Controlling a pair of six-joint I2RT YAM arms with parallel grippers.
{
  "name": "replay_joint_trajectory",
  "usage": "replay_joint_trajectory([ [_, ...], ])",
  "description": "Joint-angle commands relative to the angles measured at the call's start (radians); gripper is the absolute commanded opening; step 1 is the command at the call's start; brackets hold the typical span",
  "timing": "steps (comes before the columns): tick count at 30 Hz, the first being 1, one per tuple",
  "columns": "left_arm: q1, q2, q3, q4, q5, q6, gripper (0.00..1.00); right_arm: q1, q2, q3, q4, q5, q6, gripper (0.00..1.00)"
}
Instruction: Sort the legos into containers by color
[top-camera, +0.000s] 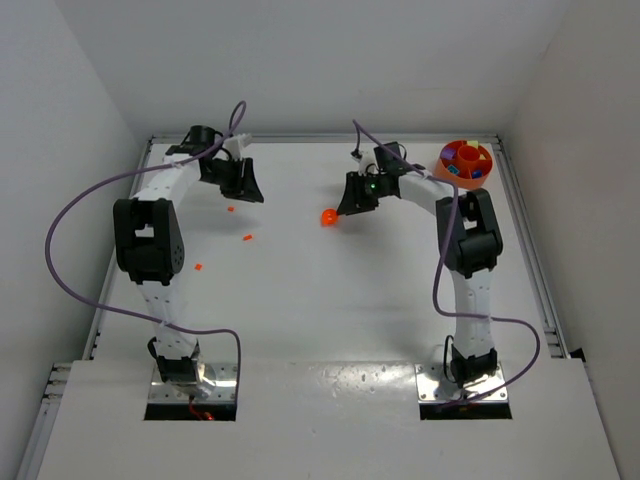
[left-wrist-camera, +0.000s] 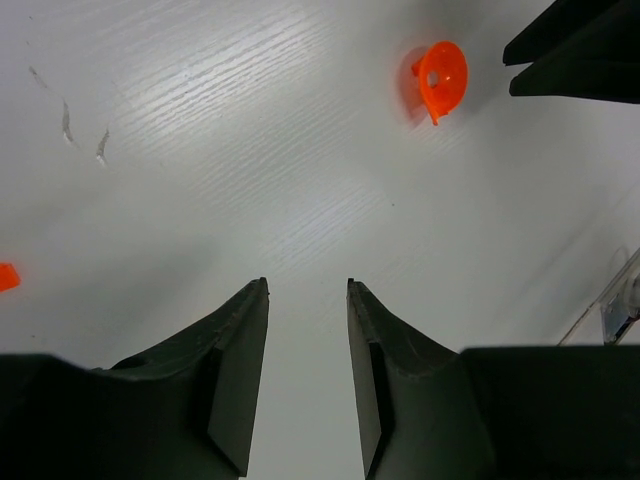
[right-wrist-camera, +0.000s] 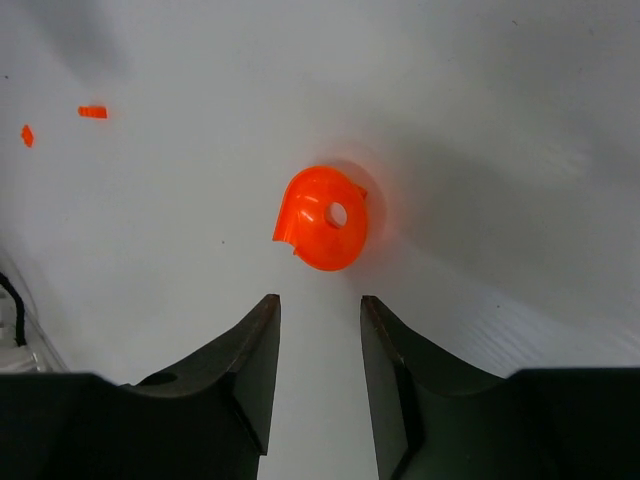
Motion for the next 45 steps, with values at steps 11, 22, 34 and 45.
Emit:
replay_joint_trajectory([
  [11, 0.009, -0.062, -0.027, 0.030, -0.009, -0.024, 0.43, 0.006, 0.074, 0.002, 0.091, -0.047, 0.119, 0.39],
  [22, 0.019, -0.062, -0.046, 0.030, -0.018, -0.033, 0.43, 0.006, 0.126, 0.040, 0.131, -0.066, 0.177, 0.39],
  [34, 0.019, -0.041, -0.057, 0.039, -0.028, -0.043, 0.43, 0.015, 0.126, 0.051, 0.149, -0.044, 0.187, 0.04],
  [45, -0.029, -0.157, -0.046, 0.085, -0.043, 0.072, 0.80, -0.017, -0.248, 0.077, -0.023, 0.242, -0.258, 0.00],
])
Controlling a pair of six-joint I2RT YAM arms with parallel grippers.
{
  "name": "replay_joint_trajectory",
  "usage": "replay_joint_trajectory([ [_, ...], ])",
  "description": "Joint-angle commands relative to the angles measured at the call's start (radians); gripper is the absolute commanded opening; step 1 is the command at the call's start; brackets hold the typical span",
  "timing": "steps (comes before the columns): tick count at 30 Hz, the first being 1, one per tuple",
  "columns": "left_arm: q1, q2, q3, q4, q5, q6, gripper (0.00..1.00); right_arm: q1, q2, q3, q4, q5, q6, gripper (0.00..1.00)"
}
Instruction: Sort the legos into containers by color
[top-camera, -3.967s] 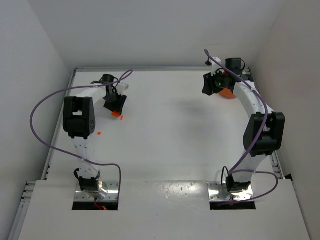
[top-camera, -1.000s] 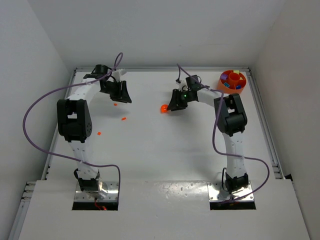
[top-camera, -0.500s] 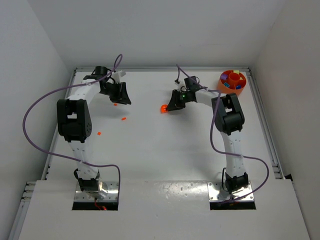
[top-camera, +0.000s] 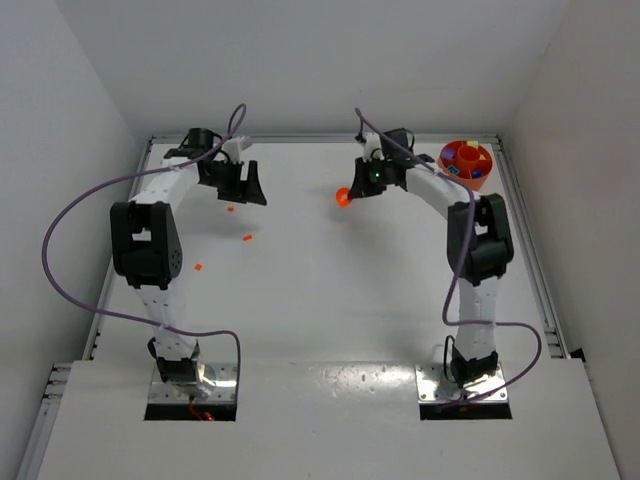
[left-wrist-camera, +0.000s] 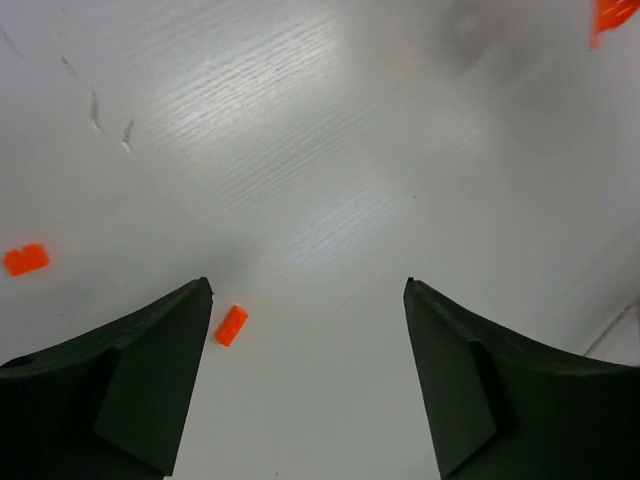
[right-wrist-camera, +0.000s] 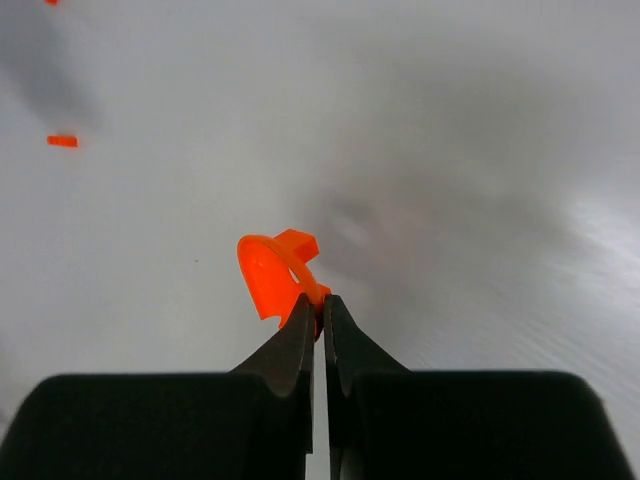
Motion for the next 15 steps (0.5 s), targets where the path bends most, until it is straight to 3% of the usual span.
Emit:
replay_joint_trajectory([
  [1, -0.048, -0.146, 0.012, 0.059, -0.072, 0.060, 0.84, -0.014, -0.231, 0.042, -0.026, 0.236, -0.239, 0.00],
  [3, -0.099, -0.155, 0.038, 0.069, -0.130, 0.072, 1.00, -0.034, -0.261, 0.042, -0.026, 0.324, -0.302, 0.00],
  [5, -0.139, -0.166, 0.067, 0.091, -0.202, 0.057, 1.00, -0.072, -0.284, 0.042, -0.004, 0.428, -0.321, 0.00],
  [9, -0.159, -0.135, 0.133, 0.120, -0.343, -0.123, 1.00, -0.162, -0.284, 0.074, 0.029, 0.589, -0.345, 0.00],
  [12, -0.159, -0.083, 0.216, 0.054, -0.343, -0.148, 1.00, -0.236, -0.236, 0.127, 0.063, 0.670, -0.367, 0.00],
  [15, -0.159, -0.110, 0.189, 0.072, -0.403, -0.129, 1.00, -0.308, -0.191, 0.170, 0.092, 0.741, -0.378, 0.00],
])
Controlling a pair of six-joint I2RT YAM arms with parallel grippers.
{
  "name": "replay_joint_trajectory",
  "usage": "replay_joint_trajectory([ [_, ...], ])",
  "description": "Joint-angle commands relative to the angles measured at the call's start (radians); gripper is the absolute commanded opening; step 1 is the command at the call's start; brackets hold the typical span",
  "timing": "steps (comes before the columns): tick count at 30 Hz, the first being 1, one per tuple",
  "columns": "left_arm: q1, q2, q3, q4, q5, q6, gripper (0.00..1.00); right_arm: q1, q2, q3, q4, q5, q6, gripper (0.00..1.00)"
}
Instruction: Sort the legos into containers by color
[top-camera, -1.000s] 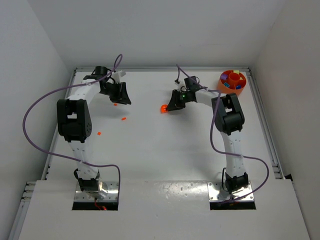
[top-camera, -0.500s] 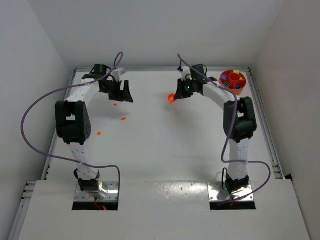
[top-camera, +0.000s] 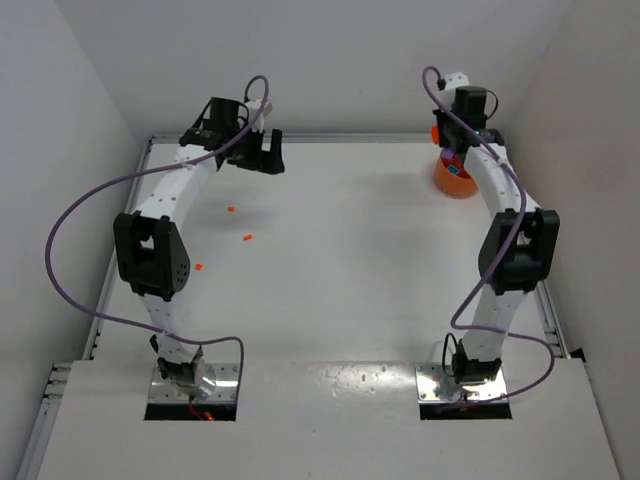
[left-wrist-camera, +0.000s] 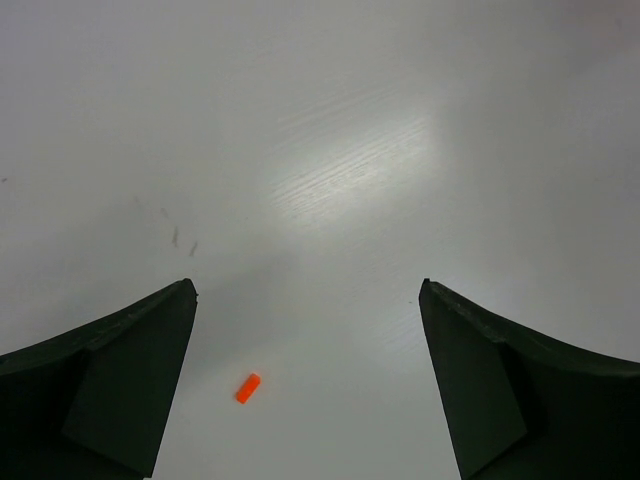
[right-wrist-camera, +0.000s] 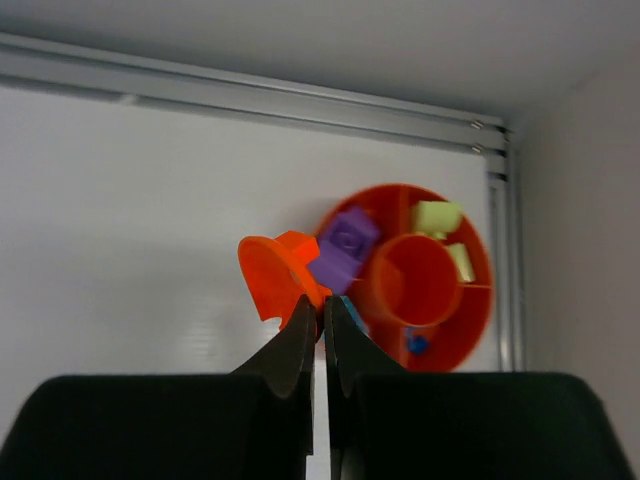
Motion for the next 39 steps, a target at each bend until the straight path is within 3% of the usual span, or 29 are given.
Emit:
replay_joint_trajectory([
  [1, 0.012, -0.021, 0.010, 0.014, -0.131, -0.032, 1.00, -0.078, 0.052, 0.073, 0.048, 0.161, -0.044, 0.00],
  [6, 0.012, -0.057, -0.039, 0.069, -0.121, -0.042, 1.00, -0.151, 0.106, 0.108, 0.068, 0.170, -0.044, 0.00],
  [13, -0.006, -0.022, -0.013, 0.023, -0.153, -0.031, 1.00, -0.210, 0.166, 0.155, 0.079, 0.172, -0.034, 0.00],
  [39, -0.006, -0.022, -0.034, 0.005, -0.113, 0.006, 1.00, -0.191, 0.241, 0.176, 0.031, 0.069, -0.025, 0.00],
])
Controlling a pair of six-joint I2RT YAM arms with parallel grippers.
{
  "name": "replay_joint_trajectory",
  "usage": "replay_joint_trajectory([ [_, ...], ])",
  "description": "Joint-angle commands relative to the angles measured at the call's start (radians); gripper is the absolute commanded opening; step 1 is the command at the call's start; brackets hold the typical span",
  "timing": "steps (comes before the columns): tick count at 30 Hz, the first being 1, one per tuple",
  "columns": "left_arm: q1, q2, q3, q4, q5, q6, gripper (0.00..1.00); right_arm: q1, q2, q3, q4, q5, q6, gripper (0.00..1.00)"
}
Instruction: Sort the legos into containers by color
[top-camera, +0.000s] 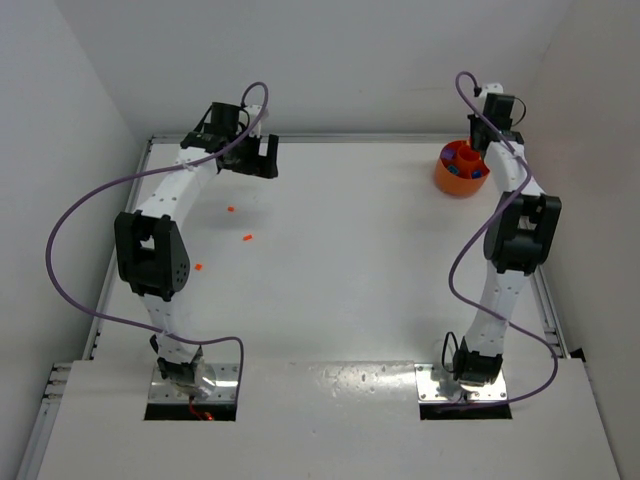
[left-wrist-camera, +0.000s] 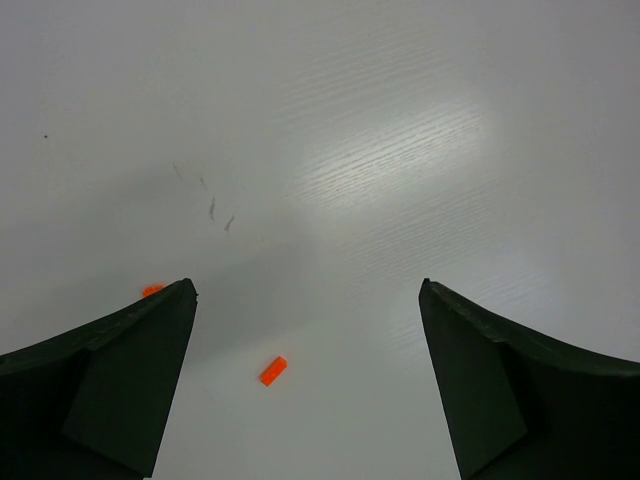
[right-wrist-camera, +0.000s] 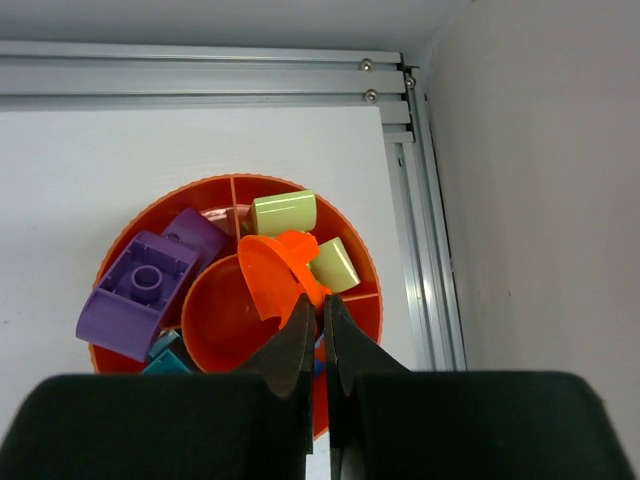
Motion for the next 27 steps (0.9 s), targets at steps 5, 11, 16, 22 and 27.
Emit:
replay_joint_trajectory([
  [5, -0.008, -0.011, 0.004, 0.003, 0.012, 0.008, 1.00, 0.017, 0.013, 0.026, 0.002, -0.031, 0.007, 0.06],
  [11, -0.008, -0.002, 0.004, -0.006, 0.021, 0.008, 1.00, 0.026, 0.013, 0.017, -0.007, -0.031, 0.007, 0.27],
  [16, -0.008, -0.002, 0.004, -0.006, 0.010, 0.008, 1.00, 0.026, -0.016, 0.006, -0.016, -0.040, 0.016, 0.33],
  [22, 0.029, -0.026, -0.021, -0.006, -0.038, 0.017, 1.00, 0.035, -0.102, 0.006, -0.036, -0.112, 0.036, 0.33],
  [27, 0.095, -0.046, -0.061, -0.037, -0.036, 0.080, 0.76, 0.055, -0.191, -0.017, -0.075, -0.291, 0.056, 0.34],
])
